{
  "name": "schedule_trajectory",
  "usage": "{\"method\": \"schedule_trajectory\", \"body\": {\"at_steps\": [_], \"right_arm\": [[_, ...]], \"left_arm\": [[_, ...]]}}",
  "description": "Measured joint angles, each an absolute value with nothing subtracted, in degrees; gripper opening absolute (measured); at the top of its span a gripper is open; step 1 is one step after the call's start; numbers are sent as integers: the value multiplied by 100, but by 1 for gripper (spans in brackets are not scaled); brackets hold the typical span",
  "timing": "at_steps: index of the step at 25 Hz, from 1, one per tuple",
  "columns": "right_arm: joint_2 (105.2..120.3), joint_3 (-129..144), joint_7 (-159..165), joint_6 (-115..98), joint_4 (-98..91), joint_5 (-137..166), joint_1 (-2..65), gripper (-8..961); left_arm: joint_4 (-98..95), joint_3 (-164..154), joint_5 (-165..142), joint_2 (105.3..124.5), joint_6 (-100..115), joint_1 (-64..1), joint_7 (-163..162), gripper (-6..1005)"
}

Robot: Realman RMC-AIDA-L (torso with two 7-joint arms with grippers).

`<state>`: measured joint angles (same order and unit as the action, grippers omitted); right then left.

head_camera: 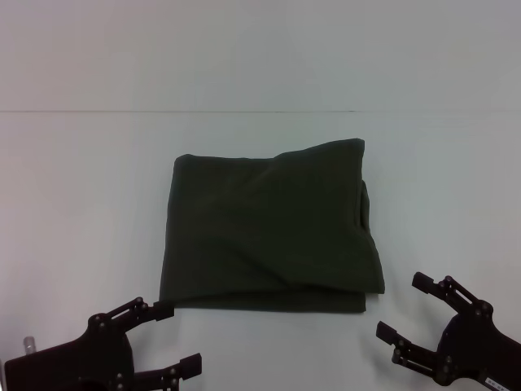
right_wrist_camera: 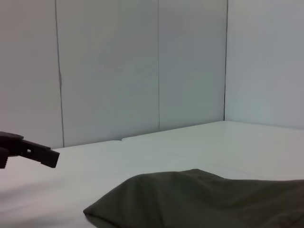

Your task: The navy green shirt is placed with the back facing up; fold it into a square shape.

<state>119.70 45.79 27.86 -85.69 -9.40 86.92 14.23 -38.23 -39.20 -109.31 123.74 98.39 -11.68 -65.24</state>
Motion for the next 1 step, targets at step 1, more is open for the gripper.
{"method": "schedule_trajectory", "body": {"at_steps": [1], "right_arm": [[11970,4579,2786,-8576,-941,8692,1423,946]], "left_arm": [[-3823,-3920,-10931,12374,9839,-1168,-6524,941]]}}
